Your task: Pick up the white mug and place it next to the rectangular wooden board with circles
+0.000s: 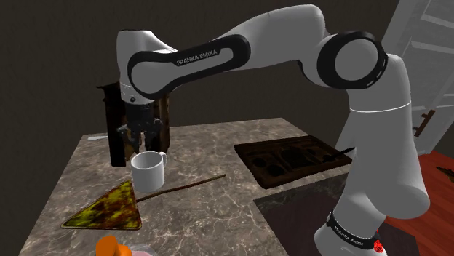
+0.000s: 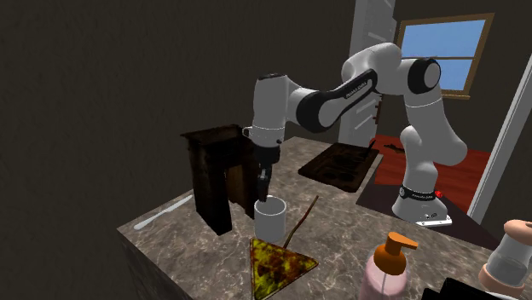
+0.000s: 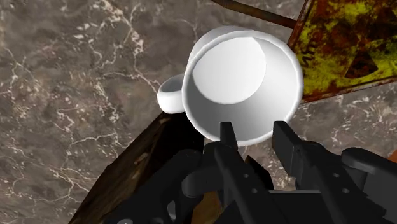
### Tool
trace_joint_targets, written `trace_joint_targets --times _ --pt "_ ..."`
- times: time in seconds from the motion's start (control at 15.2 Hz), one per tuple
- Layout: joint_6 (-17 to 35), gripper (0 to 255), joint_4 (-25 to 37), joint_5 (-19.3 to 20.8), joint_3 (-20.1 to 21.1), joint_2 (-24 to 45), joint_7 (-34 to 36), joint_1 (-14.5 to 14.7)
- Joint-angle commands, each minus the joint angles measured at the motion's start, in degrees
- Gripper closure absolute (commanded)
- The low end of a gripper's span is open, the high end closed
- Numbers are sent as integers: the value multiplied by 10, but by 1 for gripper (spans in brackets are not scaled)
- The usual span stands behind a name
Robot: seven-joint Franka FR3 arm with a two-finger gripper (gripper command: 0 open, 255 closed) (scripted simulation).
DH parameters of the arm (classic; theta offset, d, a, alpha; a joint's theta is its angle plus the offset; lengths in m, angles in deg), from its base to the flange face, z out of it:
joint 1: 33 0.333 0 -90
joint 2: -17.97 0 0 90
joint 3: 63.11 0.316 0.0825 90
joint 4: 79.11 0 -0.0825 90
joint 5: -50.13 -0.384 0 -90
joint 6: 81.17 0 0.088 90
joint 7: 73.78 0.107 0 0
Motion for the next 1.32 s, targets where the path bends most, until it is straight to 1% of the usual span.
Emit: trace_joint_targets --times 0.0,0.13,0.2,0.26,0.33,0.4,0.46,0.53,0.86,0.92,1.25 --pt "12 255 -25 -2 -5 63 0 -5" --pt "25 255 -53 -6 -6 48 -11 -15" --pt "25 255 -73 -12 -4 28 -13 -20" --pt "43 255 -120 -18 -1 -3 -10 -23" --pt "50 255 -125 -16 -1 -1 -6 -21" --pt "41 255 -100 -13 -3 16 -9 -20" --pt "43 255 -103 -15 2 -65 -11 -20" --pt "43 0 -103 -15 2 -65 -11 -20" --pt "38 0 -25 51 -9 15 120 52" --pt "35 0 -10 59 -12 27 136 62" --pt "64 0 -23 64 -17 44 139 63"
